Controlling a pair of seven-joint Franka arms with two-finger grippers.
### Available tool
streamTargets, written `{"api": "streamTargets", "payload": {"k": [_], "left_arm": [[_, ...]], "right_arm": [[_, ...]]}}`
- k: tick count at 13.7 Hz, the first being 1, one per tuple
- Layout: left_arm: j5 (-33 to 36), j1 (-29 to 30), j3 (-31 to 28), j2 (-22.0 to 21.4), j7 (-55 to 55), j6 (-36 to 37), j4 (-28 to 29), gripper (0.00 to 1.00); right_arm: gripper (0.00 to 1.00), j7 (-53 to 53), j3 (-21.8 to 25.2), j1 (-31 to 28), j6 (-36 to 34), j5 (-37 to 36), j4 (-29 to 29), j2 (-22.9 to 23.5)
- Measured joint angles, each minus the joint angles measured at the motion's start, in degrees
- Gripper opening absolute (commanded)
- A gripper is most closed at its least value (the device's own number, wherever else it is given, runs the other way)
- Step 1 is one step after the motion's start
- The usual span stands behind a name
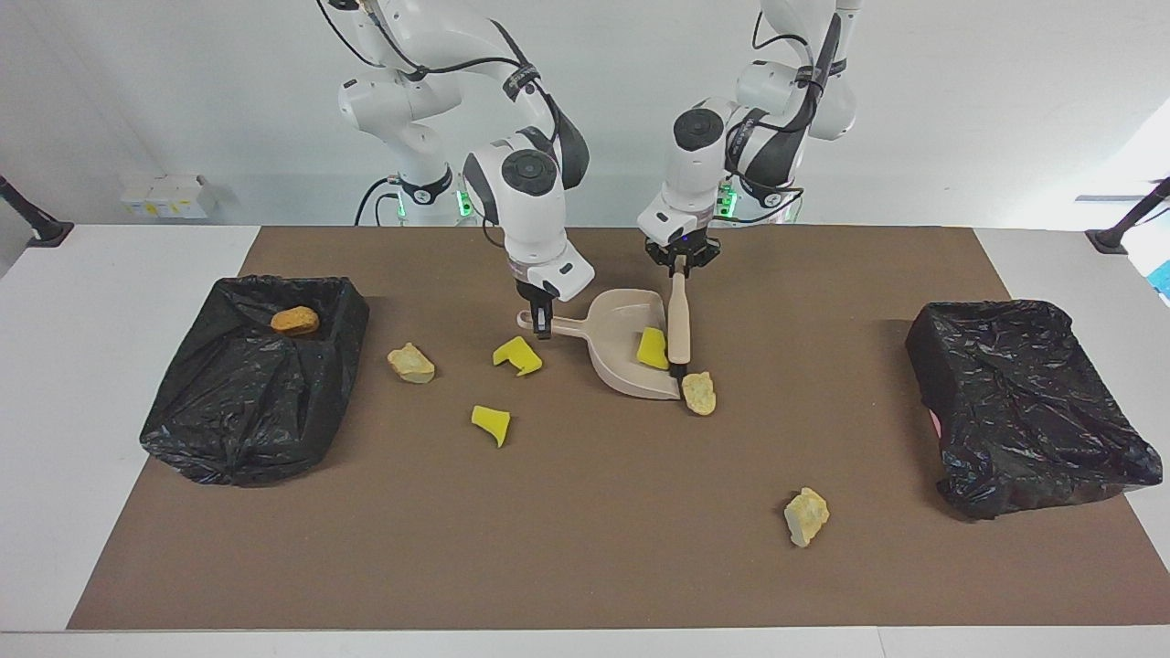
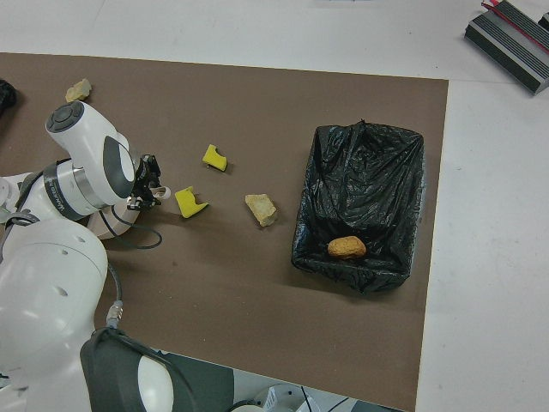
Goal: Sweep and dump trash in bin
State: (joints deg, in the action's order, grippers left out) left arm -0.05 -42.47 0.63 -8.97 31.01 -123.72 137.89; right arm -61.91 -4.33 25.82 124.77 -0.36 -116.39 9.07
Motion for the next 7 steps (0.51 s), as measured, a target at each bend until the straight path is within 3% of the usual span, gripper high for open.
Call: {"api": "streamTargets", "payload": {"k": [7], "left_arm": [[0.04, 2.19, -1.57, 1.04, -2.4, 7.74, -8.84, 0.0]], "right_arm": [[0.0, 0.09, 0.15, -0.01, 0.03, 0.0, 0.06, 0.33]]}}
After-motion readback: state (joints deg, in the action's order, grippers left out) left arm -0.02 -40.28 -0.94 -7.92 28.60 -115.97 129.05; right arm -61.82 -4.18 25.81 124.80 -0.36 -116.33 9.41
